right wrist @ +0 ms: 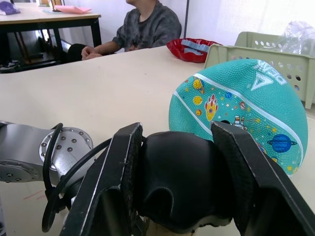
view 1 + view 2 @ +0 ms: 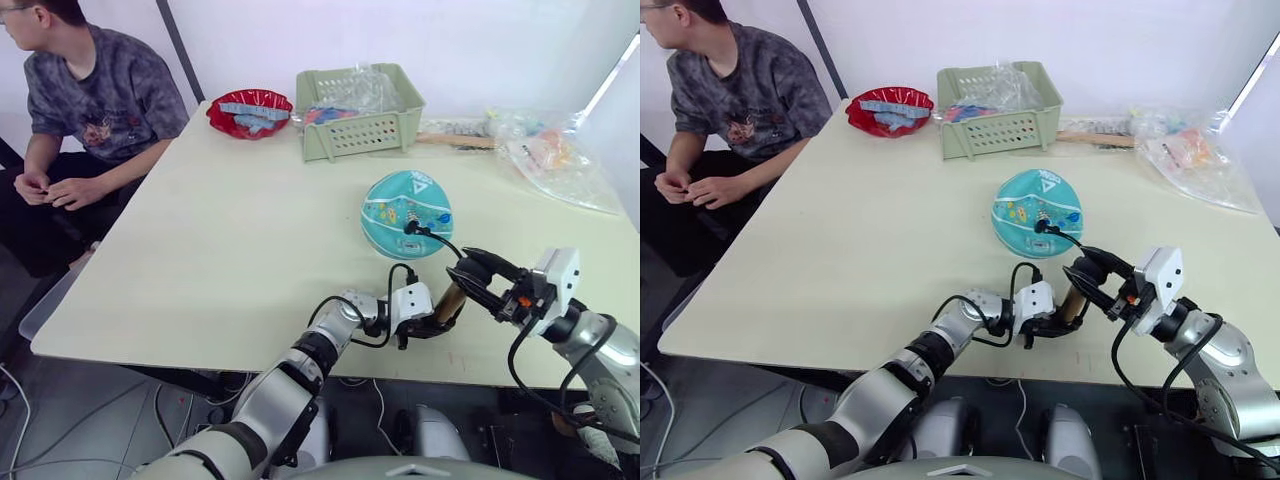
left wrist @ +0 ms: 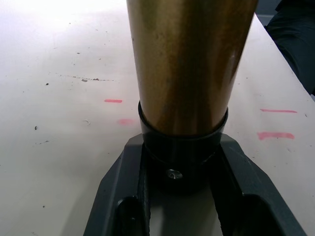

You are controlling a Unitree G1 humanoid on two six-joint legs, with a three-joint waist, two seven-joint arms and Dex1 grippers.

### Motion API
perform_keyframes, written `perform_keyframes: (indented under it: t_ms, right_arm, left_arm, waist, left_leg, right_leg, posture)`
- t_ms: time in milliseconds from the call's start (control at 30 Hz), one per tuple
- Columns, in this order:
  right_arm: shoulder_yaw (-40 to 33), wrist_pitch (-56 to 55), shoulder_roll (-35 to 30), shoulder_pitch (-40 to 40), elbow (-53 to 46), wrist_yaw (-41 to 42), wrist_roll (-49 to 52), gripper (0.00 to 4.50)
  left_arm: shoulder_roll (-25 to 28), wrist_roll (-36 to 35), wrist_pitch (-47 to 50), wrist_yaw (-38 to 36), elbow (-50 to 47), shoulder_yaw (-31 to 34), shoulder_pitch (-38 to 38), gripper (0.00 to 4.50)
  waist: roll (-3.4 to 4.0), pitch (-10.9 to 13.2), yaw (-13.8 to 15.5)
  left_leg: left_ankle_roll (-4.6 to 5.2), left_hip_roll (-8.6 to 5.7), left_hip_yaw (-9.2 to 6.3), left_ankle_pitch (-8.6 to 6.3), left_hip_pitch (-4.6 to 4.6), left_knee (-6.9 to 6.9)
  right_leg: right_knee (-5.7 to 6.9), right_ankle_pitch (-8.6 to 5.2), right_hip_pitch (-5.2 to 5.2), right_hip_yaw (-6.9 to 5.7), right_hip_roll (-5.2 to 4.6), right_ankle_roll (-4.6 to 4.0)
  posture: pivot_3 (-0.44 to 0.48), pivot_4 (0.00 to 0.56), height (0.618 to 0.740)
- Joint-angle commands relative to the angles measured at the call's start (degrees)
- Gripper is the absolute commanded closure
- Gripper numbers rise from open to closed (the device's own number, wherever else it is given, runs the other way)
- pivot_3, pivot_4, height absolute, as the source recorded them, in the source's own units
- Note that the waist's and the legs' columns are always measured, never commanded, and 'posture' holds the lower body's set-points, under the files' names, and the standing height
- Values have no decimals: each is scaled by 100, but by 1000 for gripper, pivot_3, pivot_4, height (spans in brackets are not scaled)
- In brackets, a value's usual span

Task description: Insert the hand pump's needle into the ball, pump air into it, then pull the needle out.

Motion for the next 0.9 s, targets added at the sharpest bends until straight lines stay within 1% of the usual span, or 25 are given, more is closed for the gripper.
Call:
perform_keyframes:
  t_ms: [33,167,300,467,533,767,900]
  right_arm:
    - [-221,425,-200,108,69,7,122,2786]
    - [-824,839,-567,-157,-406,16,808,2786]
    - [-1543,1317,-1000,-498,-721,96,1850,2786]
    - [-2037,1676,-1473,-809,-747,168,2338,2786]
    - [-2258,1826,-1693,-1125,-687,137,2611,2786]
    - [-2657,2236,-2153,-1914,-506,5,3269,2786]
    - [-2744,2409,-2281,-2073,-508,9,3432,2786]
  left_arm:
    - [39,165,24,-182,260,-116,195,3372]
    - [71,169,-66,-192,295,-106,181,3372]
    - [74,166,-89,-212,339,-78,159,3372]
    - [76,181,-105,-228,369,-61,139,3372]
    - [72,188,-120,-236,376,-63,127,3372]
    - [38,181,-81,-246,397,-26,114,3372]
    - [38,202,-74,-253,398,5,137,3372]
  waist:
    - [8,6,-12]
    - [53,44,-11]
    - [96,88,8]
    - [91,117,55]
    - [96,127,62]
    - [85,151,71]
    - [81,153,73]
  left_leg:
    - [0,0,0,0,-1,0]
    - [0,-4,1,0,-9,0]
    - [1,-8,4,-1,-22,-1]
    - [3,-9,3,-2,-23,-8]
    - [3,-9,4,-2,-24,-12]
    - [3,-9,4,-2,-28,-15]
    - [4,-9,5,-2,-30,-19]
  right_leg:
    - [0,0,0,0,0,0]
    - [-6,1,-3,-2,-8,-2]
    - [-10,2,-6,-2,-11,-3]
    - [-15,2,-6,-6,-8,-4]
    - [-22,2,-5,-6,-7,-3]
    - [-34,2,-5,-8,-7,-2]
    - [-39,4,-5,-8,-8,-2]
  posture:
    - [0,150,740]
    - [0,150,740]
    - [0,150,740]
    - [0,150,740]
    - [0,150,740]
    - [0,150,740]
    - [0,150,740]
